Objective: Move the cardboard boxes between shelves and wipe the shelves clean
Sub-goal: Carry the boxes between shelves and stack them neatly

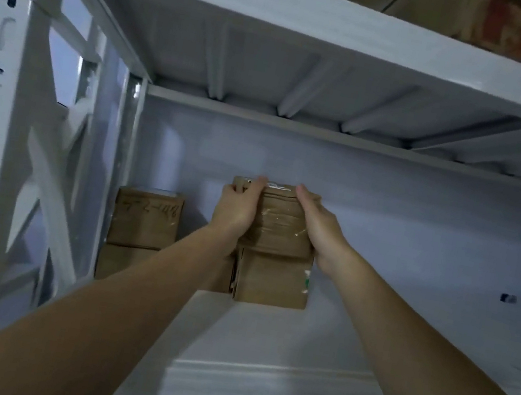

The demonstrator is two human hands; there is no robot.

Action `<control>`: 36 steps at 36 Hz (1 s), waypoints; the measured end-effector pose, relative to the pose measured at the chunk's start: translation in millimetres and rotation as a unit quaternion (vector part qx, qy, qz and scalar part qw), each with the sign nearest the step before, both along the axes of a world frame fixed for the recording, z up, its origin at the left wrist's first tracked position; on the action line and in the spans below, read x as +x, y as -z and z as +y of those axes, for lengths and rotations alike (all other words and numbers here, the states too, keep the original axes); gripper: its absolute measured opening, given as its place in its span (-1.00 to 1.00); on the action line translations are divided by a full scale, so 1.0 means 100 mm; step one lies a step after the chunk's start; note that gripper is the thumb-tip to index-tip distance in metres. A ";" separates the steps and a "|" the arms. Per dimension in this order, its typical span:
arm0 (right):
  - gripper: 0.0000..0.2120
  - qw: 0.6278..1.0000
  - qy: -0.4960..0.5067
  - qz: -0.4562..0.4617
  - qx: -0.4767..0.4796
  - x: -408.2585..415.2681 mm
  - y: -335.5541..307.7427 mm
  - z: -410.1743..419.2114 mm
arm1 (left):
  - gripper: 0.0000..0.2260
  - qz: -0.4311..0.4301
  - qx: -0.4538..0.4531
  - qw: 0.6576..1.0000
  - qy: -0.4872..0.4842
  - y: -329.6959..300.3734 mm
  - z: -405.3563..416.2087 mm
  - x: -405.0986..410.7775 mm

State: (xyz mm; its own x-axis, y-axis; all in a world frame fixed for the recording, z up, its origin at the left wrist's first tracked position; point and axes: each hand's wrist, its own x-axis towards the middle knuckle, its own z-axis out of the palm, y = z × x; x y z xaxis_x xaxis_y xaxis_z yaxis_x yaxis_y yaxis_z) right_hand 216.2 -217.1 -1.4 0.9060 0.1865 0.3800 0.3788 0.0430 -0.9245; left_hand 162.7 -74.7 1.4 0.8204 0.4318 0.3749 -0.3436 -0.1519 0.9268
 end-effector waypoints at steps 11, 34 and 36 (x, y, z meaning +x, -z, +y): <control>-0.44 0.998 -0.001 0.003 -0.056 0.39 0.03 0.01 | -0.13 0.022 -0.026 0.999 0.021 0.04 0.10 0.52; -0.41 0.994 -0.066 0.081 0.024 0.60 0.07 -0.08 | -0.42 -0.026 -0.022 0.999 -0.027 0.15 -0.03 0.79; -0.41 0.994 -0.060 0.088 0.021 0.54 0.02 -0.11 | -0.40 -0.016 -0.010 1.000 -0.020 0.12 -0.01 0.73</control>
